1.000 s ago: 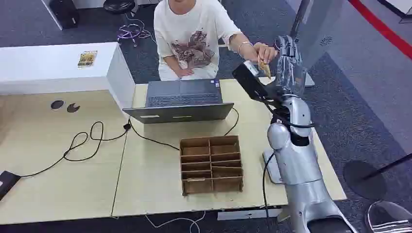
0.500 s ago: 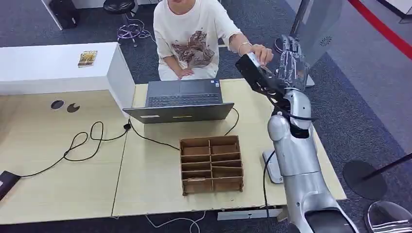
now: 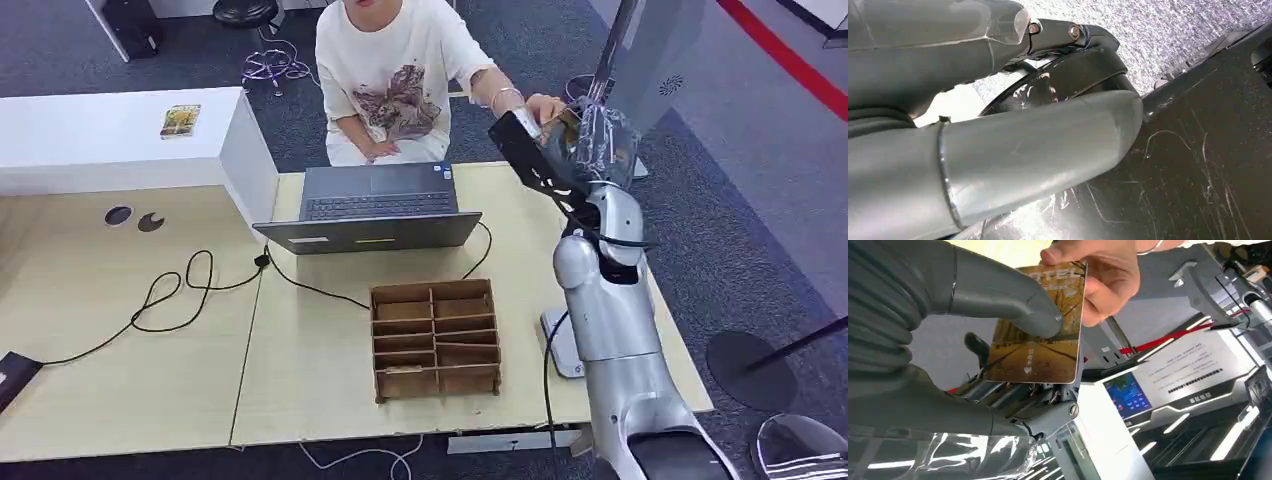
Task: Pass the card to the sensor for recognition and then transmit it.
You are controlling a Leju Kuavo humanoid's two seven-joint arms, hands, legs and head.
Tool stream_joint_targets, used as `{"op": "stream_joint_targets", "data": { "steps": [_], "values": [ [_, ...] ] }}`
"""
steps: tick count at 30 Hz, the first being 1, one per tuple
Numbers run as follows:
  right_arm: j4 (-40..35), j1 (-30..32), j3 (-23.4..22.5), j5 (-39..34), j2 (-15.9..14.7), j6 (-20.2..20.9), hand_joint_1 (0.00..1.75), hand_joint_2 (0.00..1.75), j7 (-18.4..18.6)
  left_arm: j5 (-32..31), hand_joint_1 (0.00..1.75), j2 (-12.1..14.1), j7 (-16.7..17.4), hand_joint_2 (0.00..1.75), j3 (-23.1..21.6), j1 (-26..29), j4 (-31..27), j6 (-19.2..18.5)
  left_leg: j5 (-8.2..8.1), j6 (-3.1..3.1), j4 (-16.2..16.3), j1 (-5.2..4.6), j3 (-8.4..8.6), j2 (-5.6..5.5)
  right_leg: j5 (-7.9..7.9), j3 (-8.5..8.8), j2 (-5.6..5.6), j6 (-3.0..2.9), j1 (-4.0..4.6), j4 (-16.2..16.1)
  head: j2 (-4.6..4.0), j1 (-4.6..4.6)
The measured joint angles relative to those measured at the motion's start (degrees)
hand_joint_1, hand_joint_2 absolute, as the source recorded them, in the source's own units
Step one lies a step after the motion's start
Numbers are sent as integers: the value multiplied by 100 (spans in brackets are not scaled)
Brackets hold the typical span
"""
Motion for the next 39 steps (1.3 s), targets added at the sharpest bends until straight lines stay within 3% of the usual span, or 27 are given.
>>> {"op": "stream_joint_targets", "data": {
  "steps": [9,20,26,39],
  "values": [
    [-230,70,-70,-525,92,-90,175,175,-387,55,0,2,0,0,2,1,0,0,0,0,0,0,1,1,0,-3,1,0,0,0,2,0],
    [-728,460,-443,-2707,8,582,175,175,-1083,312,0,11,-26,0,20,20,0,18,0,0,0,0,0,1,0,-6,1,0,0,-2,2,-2],
    [-949,879,-588,-4231,-540,929,175,175,-1500,468,0,15,-122,0,85,51,0,31,-1,0,3,-1,-3,-15,0,-5,-12,0,0,-6,0,2],
    [-1906,2912,-1106,-7703,-2497,2011,175,175,-2201,651,0,15,-225,0,300,82,0,76,-11,12,5,-2,-19,-21,-4,-12,-17,5,-1,-11,0,0]
  ]
}}
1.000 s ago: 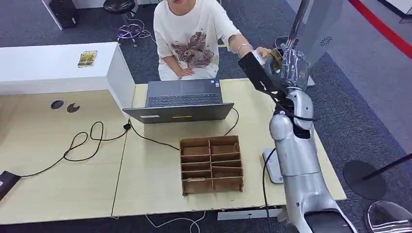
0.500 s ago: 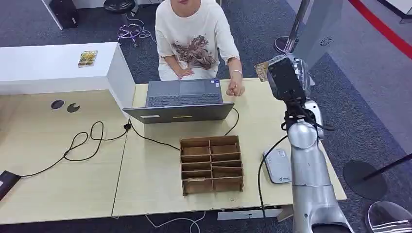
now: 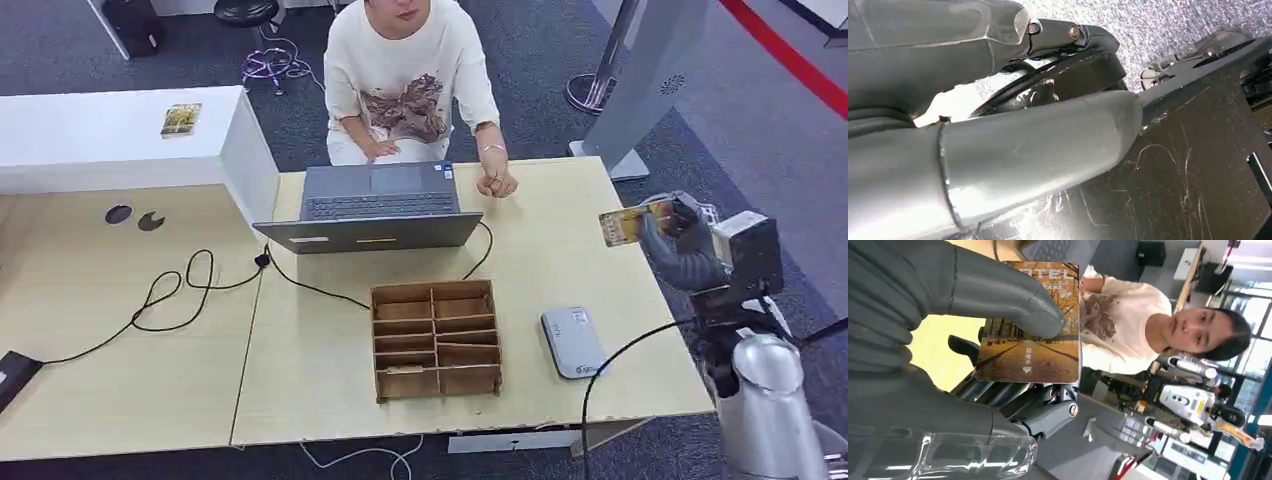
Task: Pass the card to the sensor for recognition and then transmit it.
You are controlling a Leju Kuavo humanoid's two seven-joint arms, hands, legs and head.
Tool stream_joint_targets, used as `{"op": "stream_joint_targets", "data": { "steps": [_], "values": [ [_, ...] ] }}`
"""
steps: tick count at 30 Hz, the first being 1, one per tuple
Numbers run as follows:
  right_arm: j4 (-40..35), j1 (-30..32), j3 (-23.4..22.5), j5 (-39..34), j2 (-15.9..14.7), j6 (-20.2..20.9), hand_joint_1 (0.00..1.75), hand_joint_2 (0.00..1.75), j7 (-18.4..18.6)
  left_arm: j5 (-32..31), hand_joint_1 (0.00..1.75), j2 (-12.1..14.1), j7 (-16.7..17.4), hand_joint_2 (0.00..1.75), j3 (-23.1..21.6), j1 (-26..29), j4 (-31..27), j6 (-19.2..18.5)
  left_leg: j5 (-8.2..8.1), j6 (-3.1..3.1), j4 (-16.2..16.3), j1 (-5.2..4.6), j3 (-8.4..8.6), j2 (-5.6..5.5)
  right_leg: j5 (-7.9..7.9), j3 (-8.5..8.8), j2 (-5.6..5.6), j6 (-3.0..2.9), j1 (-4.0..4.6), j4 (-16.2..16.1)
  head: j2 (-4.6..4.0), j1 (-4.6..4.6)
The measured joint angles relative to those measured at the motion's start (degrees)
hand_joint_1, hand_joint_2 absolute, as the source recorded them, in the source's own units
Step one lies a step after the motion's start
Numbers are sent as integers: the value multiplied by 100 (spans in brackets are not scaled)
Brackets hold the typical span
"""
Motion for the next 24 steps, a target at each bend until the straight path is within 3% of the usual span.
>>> {"op": "stream_joint_targets", "data": {
  "steps": [12,24],
  "values": [
    [-719,1405,-586,-775,-950,277,175,175,-122,48,0,-4,-35,0,46,9,0,35,0,1,0,0,0,6,-1,-3,2,0,0,0,2,-2],
    [-845,2400,-1235,-371,-979,645,175,175,53,0,0,-15,-35,0,46,10,0,57,-3,4,0,0,1,18,-2,-5,14,0,0,0,2,-2]
  ]
}}
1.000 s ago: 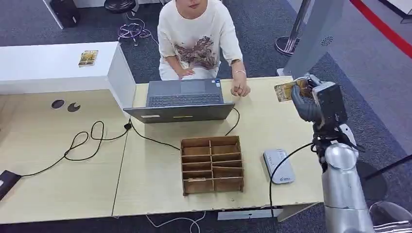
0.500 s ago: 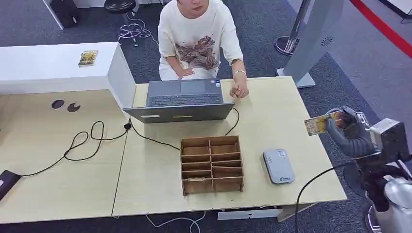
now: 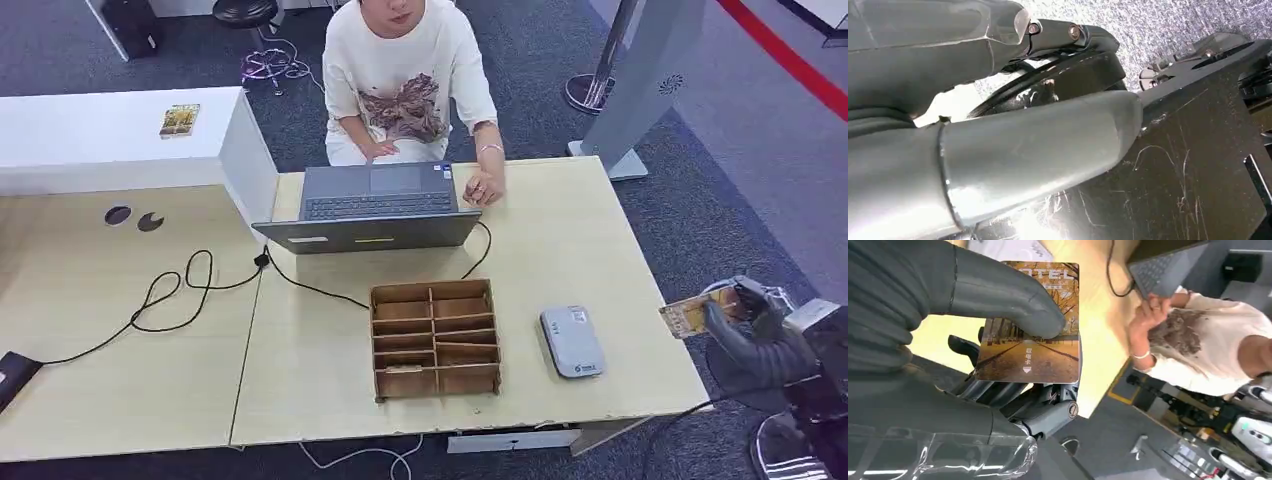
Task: Pass the card to the sensor for recognition and then transmit it.
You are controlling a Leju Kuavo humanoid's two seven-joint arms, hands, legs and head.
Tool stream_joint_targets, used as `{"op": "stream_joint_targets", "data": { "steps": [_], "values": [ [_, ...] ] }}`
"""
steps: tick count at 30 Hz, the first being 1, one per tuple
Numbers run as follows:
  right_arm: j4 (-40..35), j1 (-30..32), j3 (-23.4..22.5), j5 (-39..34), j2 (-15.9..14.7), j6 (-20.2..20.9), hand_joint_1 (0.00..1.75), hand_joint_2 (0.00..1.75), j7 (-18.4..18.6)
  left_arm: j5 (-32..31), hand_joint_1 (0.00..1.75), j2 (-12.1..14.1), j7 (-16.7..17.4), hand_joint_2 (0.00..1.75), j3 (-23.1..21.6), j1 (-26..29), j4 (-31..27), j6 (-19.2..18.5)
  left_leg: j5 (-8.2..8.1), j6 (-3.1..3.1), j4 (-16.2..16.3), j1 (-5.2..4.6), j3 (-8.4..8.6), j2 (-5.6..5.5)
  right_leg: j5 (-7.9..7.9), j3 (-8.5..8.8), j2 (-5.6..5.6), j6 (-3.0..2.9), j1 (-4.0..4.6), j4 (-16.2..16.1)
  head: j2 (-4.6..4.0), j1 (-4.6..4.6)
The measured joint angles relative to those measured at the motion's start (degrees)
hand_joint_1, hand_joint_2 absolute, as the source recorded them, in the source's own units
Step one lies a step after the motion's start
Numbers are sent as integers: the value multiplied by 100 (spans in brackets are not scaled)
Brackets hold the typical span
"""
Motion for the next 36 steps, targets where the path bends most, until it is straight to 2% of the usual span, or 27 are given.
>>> {"op": "stream_joint_targets", "data": {
  "steps": [7,13,23,36],
  "values": [
    [293,18,228,380,15,-110,175,175,142,-57,0,-2,17,0,0,-5,0,-2,0,0,0,0,-1,0,0,1,-1,0,0,1,0,2],
    [710,-286,867,605,41,-439,175,175,85,-111,0,-4,39,0,0,-13,0,-11,1,0,0,0,0,2,1,1,1,0,0,2,0,0],
    [1326,-825,1776,625,186,-673,175,175,68,-153,0,-4,57,0,0,-23,0,-15,1,-1,0,0,0,1,1,1,-1,-1,0,3,0,0],
    [1764,-1210,2295,562,341,-750,175,175,68,-199,0,-4,72,0,0,-32,0,-22,1,-1,0,0,-2,0,1,1,-1,-1,0,3,-2,2]
  ]
}}
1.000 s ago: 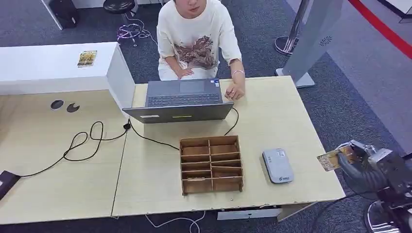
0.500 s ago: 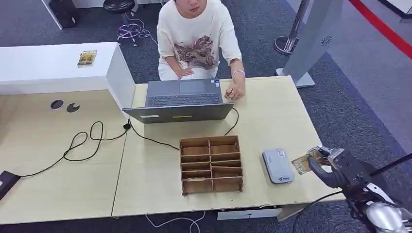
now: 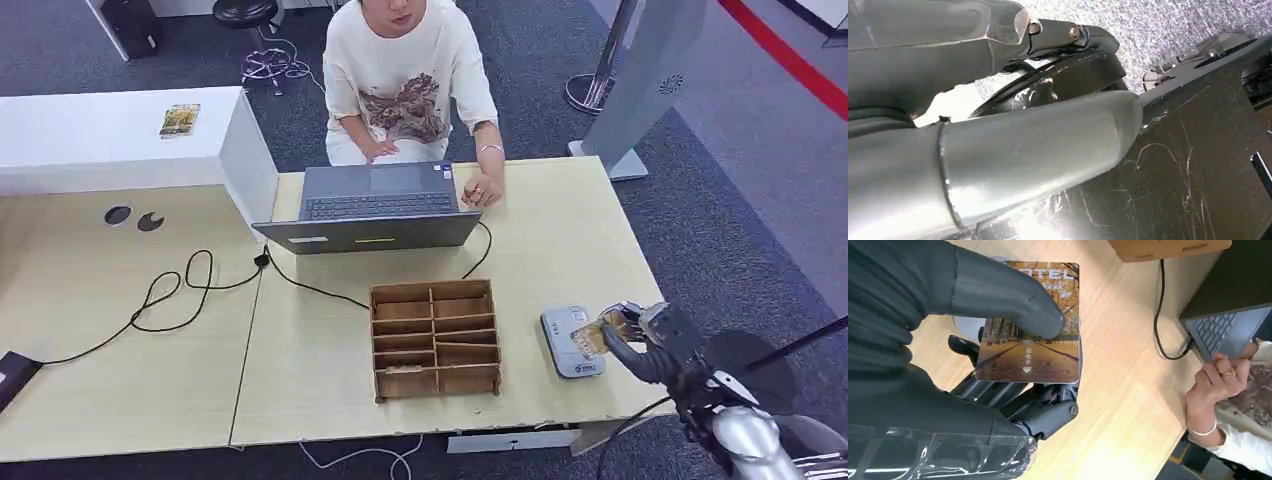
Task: Pass the card to the sensor for recognition and then transmit it.
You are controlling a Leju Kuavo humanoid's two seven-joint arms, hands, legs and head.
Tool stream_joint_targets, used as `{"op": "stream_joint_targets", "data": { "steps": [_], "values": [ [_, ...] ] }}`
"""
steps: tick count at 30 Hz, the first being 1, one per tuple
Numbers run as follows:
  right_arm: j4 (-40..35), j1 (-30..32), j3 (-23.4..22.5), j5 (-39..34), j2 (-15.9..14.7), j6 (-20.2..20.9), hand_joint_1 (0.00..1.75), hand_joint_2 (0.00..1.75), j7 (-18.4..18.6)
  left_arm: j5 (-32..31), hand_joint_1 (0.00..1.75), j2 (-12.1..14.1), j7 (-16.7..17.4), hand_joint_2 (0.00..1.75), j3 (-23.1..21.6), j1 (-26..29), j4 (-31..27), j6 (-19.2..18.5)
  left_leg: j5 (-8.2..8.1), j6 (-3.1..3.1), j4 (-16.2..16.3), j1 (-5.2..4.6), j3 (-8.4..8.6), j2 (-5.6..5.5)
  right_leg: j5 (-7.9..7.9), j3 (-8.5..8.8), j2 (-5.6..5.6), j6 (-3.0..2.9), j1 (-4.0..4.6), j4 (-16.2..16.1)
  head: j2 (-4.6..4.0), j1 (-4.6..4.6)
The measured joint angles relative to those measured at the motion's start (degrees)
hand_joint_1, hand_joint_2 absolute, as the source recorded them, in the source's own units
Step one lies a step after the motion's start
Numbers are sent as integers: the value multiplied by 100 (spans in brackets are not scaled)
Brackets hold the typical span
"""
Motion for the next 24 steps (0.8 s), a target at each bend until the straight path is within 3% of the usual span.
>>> {"op": "stream_joint_targets", "data": {
  "steps": [24],
  "values": [
    [833,-710,564,162,107,-63,175,175,352,-37,0,2,0,0,-4,-6,0,-42,0,0,0,0,0,-2,0,0,-1,0,0,1,2,-2]
  ]
}}
